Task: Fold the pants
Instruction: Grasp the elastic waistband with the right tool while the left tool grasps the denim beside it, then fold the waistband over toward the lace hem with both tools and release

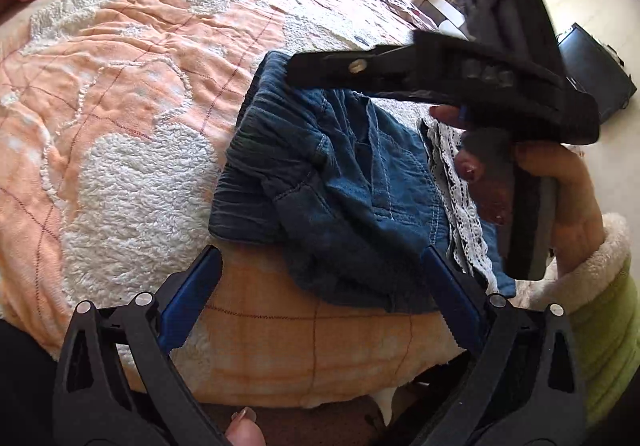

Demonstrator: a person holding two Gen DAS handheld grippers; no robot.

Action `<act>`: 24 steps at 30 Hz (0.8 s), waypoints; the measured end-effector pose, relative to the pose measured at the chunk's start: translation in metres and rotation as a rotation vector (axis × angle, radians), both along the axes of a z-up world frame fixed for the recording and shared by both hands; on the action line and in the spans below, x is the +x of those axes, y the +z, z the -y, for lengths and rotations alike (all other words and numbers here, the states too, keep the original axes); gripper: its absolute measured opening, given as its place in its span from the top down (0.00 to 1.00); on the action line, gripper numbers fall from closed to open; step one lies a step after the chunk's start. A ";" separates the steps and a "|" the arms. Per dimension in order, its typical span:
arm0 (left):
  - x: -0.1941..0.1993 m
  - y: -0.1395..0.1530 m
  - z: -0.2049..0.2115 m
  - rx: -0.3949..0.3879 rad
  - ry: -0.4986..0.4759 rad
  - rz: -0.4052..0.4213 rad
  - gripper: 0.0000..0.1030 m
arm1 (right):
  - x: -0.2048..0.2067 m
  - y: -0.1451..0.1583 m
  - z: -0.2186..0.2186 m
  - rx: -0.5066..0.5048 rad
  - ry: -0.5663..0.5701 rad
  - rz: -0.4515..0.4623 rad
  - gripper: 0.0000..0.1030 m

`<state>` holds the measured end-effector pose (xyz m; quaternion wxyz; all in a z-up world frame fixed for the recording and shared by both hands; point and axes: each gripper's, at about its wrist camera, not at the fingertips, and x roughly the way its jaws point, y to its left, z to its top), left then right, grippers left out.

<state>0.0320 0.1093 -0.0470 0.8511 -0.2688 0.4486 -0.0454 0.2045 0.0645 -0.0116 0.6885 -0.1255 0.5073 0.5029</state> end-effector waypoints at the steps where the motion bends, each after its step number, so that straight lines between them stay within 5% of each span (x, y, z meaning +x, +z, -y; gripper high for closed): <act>1: 0.001 0.000 -0.001 -0.004 0.003 0.004 0.09 | 0.001 -0.006 -0.005 -0.019 0.020 -0.022 0.25; 3: 0.004 -0.001 -0.002 -0.010 0.012 0.010 0.10 | -0.001 -0.015 -0.012 -0.023 0.051 -0.063 0.55; 4: 0.005 -0.001 -0.004 -0.022 0.022 0.015 0.10 | -0.004 -0.018 -0.015 -0.027 0.059 -0.071 0.57; 6: 0.007 -0.002 -0.006 -0.029 0.042 0.022 0.32 | -0.010 -0.017 -0.014 -0.020 0.070 -0.039 0.63; 10: 0.009 -0.003 -0.014 -0.055 0.092 0.021 0.49 | -0.011 -0.009 -0.002 0.028 0.045 -0.026 0.68; 24: 0.029 0.060 0.045 0.052 -0.009 0.155 0.51 | -0.006 0.059 0.111 0.278 -0.085 0.055 0.68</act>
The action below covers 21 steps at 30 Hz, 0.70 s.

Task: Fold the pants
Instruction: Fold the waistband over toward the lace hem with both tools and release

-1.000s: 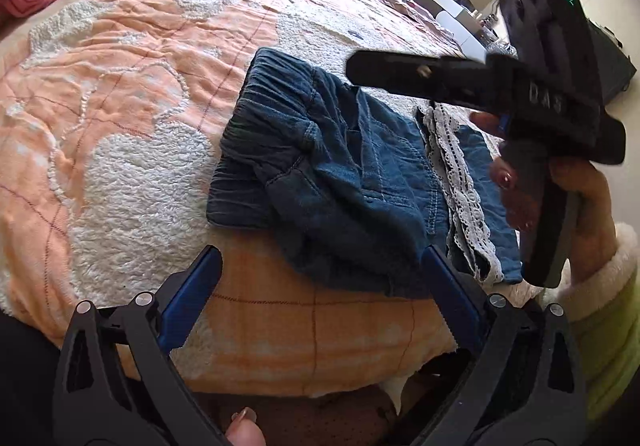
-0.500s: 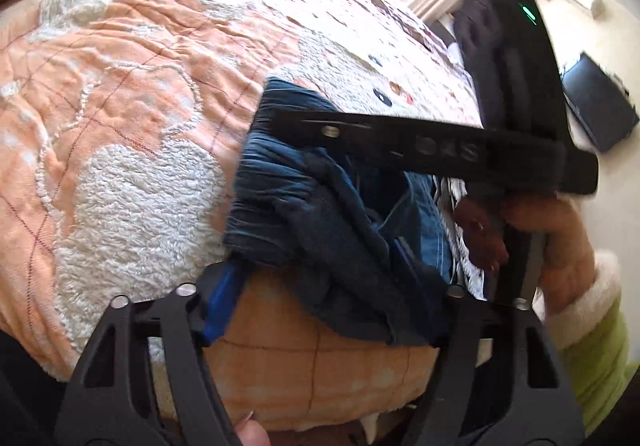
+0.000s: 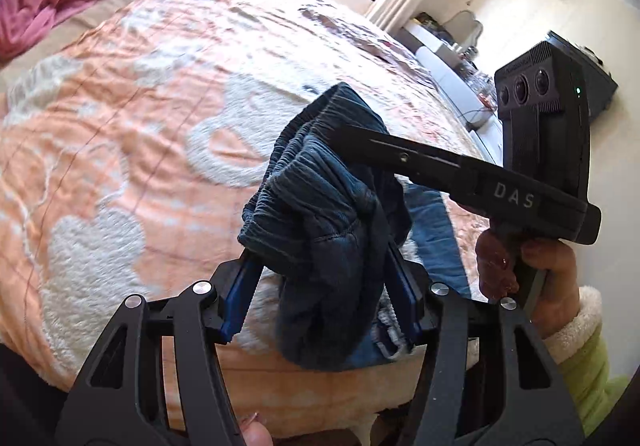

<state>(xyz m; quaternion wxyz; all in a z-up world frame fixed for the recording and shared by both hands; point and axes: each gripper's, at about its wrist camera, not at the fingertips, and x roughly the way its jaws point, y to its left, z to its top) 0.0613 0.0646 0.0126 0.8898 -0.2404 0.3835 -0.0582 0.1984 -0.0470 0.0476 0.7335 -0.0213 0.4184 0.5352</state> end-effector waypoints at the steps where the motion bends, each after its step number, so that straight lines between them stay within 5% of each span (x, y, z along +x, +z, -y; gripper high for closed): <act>1: 0.007 0.004 0.007 0.008 -0.013 0.007 0.51 | 0.001 0.003 0.011 0.012 -0.016 0.004 0.68; 10: 0.033 0.014 0.086 0.121 -0.132 0.041 0.51 | 0.013 0.005 0.109 0.119 -0.157 0.013 0.68; 21: 0.042 -0.015 0.142 0.164 -0.253 -0.011 0.46 | 0.014 -0.040 0.186 0.177 -0.284 -0.071 0.68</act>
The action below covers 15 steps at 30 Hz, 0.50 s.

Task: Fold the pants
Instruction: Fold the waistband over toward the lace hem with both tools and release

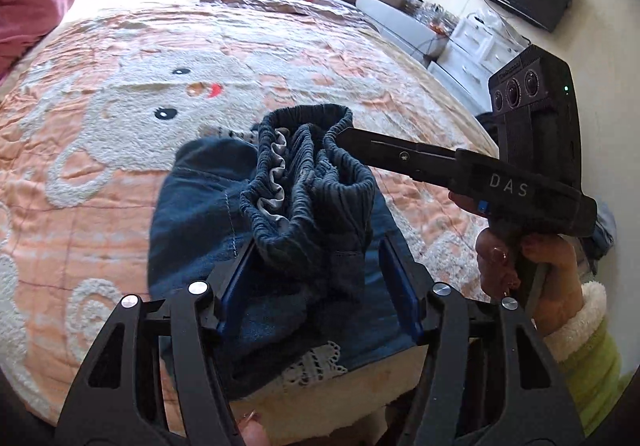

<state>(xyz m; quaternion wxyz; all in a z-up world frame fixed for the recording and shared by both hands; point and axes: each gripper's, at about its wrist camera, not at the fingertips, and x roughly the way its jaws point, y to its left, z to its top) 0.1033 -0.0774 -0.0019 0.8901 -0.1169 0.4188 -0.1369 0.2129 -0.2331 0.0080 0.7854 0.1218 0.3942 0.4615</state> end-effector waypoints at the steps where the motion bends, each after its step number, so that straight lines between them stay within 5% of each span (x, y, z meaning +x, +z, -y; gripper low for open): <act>1: 0.000 -0.003 0.002 -0.004 -0.007 -0.004 0.46 | -0.001 -0.004 0.007 0.014 -0.016 -0.013 0.66; 4: -0.004 -0.006 0.011 -0.012 -0.048 -0.012 0.43 | -0.004 -0.011 0.020 0.013 -0.069 -0.029 0.62; 7: -0.006 -0.011 0.020 -0.003 -0.081 -0.017 0.40 | -0.007 -0.009 0.025 0.020 -0.098 -0.037 0.43; 10: -0.010 -0.014 0.025 0.004 -0.099 -0.019 0.39 | -0.011 -0.002 0.015 -0.017 -0.088 -0.013 0.34; 15: -0.014 -0.016 0.027 0.004 -0.113 -0.022 0.37 | -0.007 0.001 -0.017 -0.163 -0.065 0.020 0.33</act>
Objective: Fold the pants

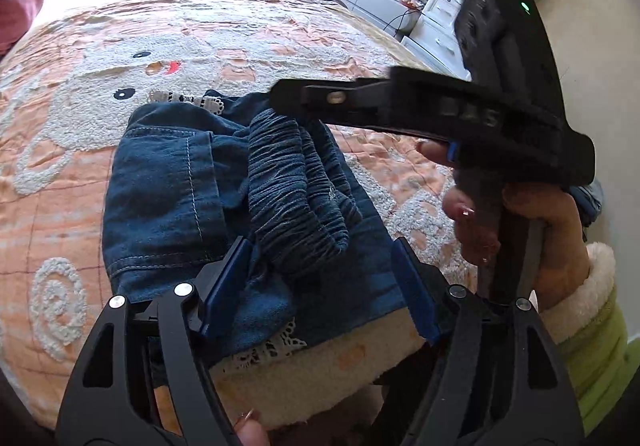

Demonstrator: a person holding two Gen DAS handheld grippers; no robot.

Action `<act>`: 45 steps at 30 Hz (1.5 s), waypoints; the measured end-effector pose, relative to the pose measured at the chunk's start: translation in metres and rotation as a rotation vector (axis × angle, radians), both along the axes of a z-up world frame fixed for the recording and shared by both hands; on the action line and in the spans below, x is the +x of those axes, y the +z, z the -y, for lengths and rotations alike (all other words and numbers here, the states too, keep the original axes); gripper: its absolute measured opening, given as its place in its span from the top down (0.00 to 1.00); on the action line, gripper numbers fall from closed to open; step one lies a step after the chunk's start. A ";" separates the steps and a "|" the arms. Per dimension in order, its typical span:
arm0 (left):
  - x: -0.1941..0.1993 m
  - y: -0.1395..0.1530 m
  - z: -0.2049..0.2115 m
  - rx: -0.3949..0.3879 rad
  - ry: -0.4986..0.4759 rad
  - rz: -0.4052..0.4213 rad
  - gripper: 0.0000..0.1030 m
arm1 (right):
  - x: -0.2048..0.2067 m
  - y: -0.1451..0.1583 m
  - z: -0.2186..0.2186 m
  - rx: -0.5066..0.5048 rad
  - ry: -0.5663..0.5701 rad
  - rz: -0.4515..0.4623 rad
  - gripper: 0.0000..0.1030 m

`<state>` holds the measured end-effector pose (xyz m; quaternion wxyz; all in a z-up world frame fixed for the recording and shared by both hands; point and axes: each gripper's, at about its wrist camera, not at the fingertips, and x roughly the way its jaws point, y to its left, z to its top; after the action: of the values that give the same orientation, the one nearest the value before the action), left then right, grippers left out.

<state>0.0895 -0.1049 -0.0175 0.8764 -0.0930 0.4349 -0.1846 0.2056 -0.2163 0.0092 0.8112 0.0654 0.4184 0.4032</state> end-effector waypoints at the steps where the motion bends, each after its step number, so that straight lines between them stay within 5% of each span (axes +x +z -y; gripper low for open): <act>1: -0.001 0.001 0.001 0.002 -0.002 0.002 0.37 | 0.000 -0.001 -0.006 -0.037 0.006 0.009 0.33; 5: -0.001 0.002 0.000 -0.007 -0.003 0.001 0.37 | 0.002 -0.014 -0.013 -0.169 -0.017 0.012 0.33; 17: -0.006 0.011 -0.005 -0.012 -0.010 0.012 0.30 | 0.003 -0.026 0.017 -0.106 -0.077 -0.046 0.32; 30: -0.015 0.032 -0.033 -0.010 0.042 0.055 0.13 | -0.040 0.011 0.068 0.004 -0.213 0.066 0.25; 37: -0.016 0.044 -0.068 -0.019 0.120 0.073 0.09 | -0.077 0.019 0.074 -0.017 -0.241 0.131 0.19; 45: -0.002 0.055 -0.120 -0.027 0.237 0.082 0.09 | -0.126 0.038 0.048 -0.037 -0.162 0.247 0.16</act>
<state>0.0872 0.0156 0.0371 0.9078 -0.1477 0.3822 -0.0892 0.0793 -0.2640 0.0467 0.8874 0.0338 0.3164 0.3335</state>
